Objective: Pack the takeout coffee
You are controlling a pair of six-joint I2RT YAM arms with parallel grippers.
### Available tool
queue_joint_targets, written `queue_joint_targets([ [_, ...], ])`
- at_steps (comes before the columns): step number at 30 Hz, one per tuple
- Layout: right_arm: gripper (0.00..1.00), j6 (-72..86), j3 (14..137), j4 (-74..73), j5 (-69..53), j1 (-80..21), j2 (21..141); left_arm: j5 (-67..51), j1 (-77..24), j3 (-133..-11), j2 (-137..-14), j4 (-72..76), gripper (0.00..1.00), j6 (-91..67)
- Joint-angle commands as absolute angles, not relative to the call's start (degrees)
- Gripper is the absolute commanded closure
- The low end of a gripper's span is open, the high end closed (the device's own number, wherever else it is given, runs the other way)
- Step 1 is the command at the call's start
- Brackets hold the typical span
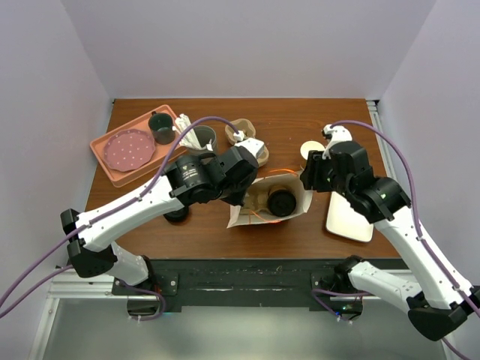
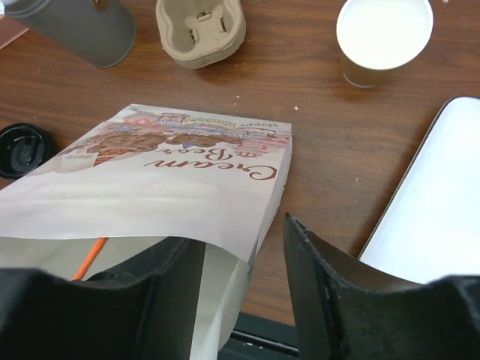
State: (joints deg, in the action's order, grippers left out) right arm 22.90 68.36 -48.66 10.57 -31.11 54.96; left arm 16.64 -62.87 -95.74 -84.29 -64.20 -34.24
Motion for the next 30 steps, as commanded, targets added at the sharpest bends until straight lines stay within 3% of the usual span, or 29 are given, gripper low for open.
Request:
queue_joint_targets([
  [1, 0.46, 16.1, 74.8, -47.3, 11.1, -31.1, 53.3, 16.9, -62.5, -96.5, -85.2, -64.2, 1.00, -33.0],
  [4, 0.42, 12.3, 78.5, -47.0, 11.2, -31.2, 54.1, 17.7, -62.3, -97.6, -86.0, -64.9, 1.00, -32.8],
  [7, 0.44, 7.7, 79.7, -44.6, 8.0, -31.2, 53.8, 18.5, -61.5, -99.2, -86.8, -65.8, 1.00, -32.9],
  [8, 0.48, 6.3, 79.4, -43.5, 4.3, -31.2, 53.4, 18.5, -60.8, -99.6, -86.8, -66.2, 1.00, -33.0],
  [9, 0.68, 3.4, 78.9, -42.1, 2.1, -31.2, 52.3, 18.6, -60.4, -100.3, -87.0, -66.1, 1.00, -32.9],
  [10, 0.76, 1.7, 78.1, -39.9, 0.2, -31.1, 51.9, 18.1, -59.7, -100.6, -86.9, -66.1, 1.00, -32.7],
  [16, 0.94, -8.3, 77.1, -38.1, -12.2, -31.4, 52.6, 14.6, -52.7, -102.3, -86.7, -64.6, 1.00, -31.0],
  [30, 1.00, -20.6, 80.7, -43.4, -13.9, -39.7, 54.2, 12.4, -51.7, -100.6, -86.5, -61.0, 1.00, -29.9],
])
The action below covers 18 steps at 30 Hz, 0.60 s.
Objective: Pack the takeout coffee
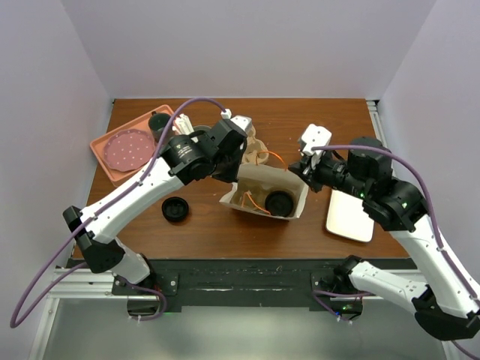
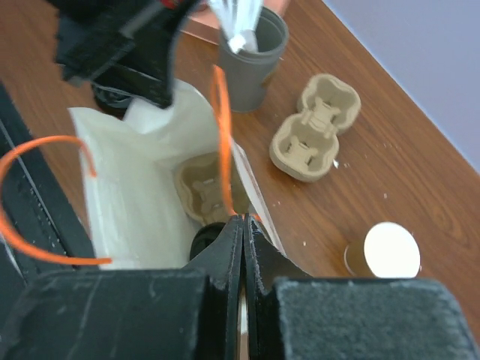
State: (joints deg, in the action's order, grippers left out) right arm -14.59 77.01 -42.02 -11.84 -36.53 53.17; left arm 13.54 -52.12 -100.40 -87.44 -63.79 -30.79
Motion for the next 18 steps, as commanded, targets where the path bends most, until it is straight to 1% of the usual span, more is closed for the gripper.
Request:
queue_joint_targets([
  [1, 1.00, -21.1, 80.8, -43.5, -13.4, -41.8, 54.0, 12.5, -51.7, -100.0, -86.3, -60.7, 1.00, -30.0],
  [5, 1.00, -25.2, 80.7, -47.4, -9.9, -47.8, 53.4, 12.5, -51.7, -94.2, -82.5, -54.4, 1.00, -30.1],
  [8, 1.00, -27.4, 81.0, -50.4, -6.3, -52.6, 54.3, 13.5, -51.6, -94.0, -81.3, -52.8, 1.00, -30.2],
  [11, 1.00, -28.4, 82.4, -50.5, -2.9, -54.1, 55.7, 13.7, -51.6, -95.4, -82.1, -53.8, 1.00, -30.3],
  [13, 0.97, -28.6, 83.4, -50.0, -1.8, -54.3, 57.5, 14.2, -51.3, -95.6, -81.9, -53.8, 1.00, -30.5],
  [18, 0.96, -28.5, 82.0, -51.2, 3.2, -57.2, 61.0, 15.0, -50.0, -96.7, -80.7, -53.3, 1.00, -31.2],
])
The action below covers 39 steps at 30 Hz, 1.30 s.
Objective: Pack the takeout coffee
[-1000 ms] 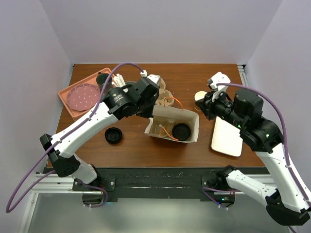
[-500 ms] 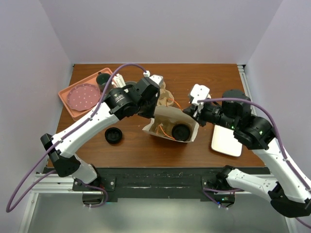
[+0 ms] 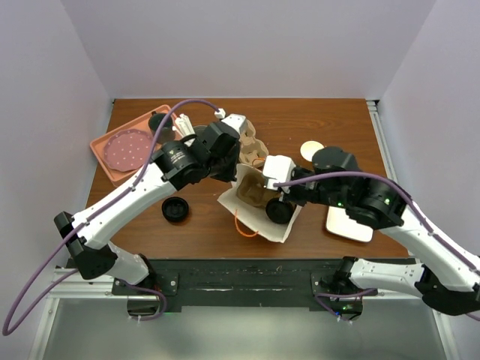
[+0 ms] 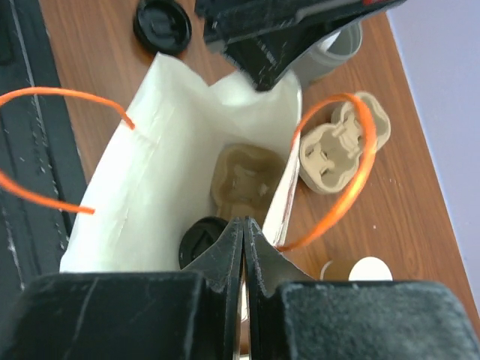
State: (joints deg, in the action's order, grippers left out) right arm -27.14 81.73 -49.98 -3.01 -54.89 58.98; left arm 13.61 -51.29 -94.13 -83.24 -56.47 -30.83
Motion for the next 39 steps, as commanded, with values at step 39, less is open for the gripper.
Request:
queue_joint_targets([
  [39, 0.94, -23.0, 71.7, -47.6, 12.7, -55.6, 74.1, 6.6, -46.1, -94.7, -81.4, -56.3, 1.00, -29.9],
])
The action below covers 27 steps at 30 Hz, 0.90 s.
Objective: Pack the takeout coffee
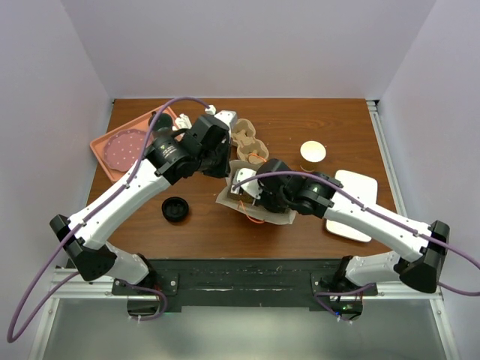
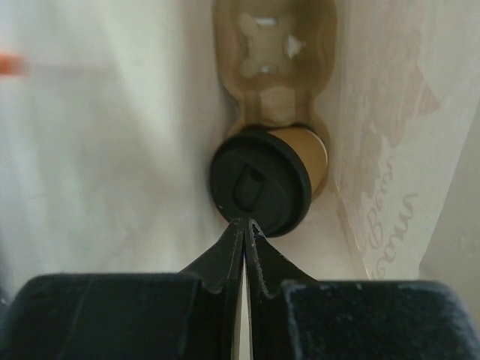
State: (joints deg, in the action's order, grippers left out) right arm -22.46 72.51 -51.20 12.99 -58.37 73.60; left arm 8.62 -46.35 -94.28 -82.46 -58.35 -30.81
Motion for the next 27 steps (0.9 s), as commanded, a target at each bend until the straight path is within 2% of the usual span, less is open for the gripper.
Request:
queue_joint_targets([
  [1, 0.95, -23.5, 71.5, -47.4, 12.9, -55.3, 74.4, 6.4, -46.1, -94.5, -81.2, -56.0, 1.00, -29.7],
  [4, 0.93, -23.6, 71.3, -46.8, 13.0, -54.3, 76.1, 6.1, -46.1, -93.3, -80.7, -55.3, 1.00, -29.5],
  [7, 0.84, -23.8, 71.0, -45.9, 12.7, -54.1, 75.8, 6.1, -46.1, -93.6, -80.9, -55.5, 1.00, -29.5],
  [10, 0.71, -25.5, 70.5, -46.1, 12.3, -54.0, 75.5, 6.3, -46.1, -93.7, -81.0, -55.6, 1.00, -29.5],
  [11, 0.64, -25.8, 70.1, -46.3, 12.0, -53.9, 75.5, 6.2, -46.1, -93.7, -81.2, -55.5, 1.00, -29.5],
  [12, 0.62, -26.2, 69.8, -46.3, 11.7, -53.8, 75.6, 6.1, -46.1, -93.6, -81.2, -55.5, 1.00, -29.4],
  [20, 0.49, -30.6, 70.2, -44.7, 12.3, -52.9, 78.8, 5.0, -46.1, -93.2, -81.7, -54.8, 1.00, -28.7],
  [27, 0.49, -34.3, 72.8, -46.0, 10.8, -51.3, 81.7, 3.0, -46.1, -92.1, -81.4, -53.6, 1.00, -27.3],
])
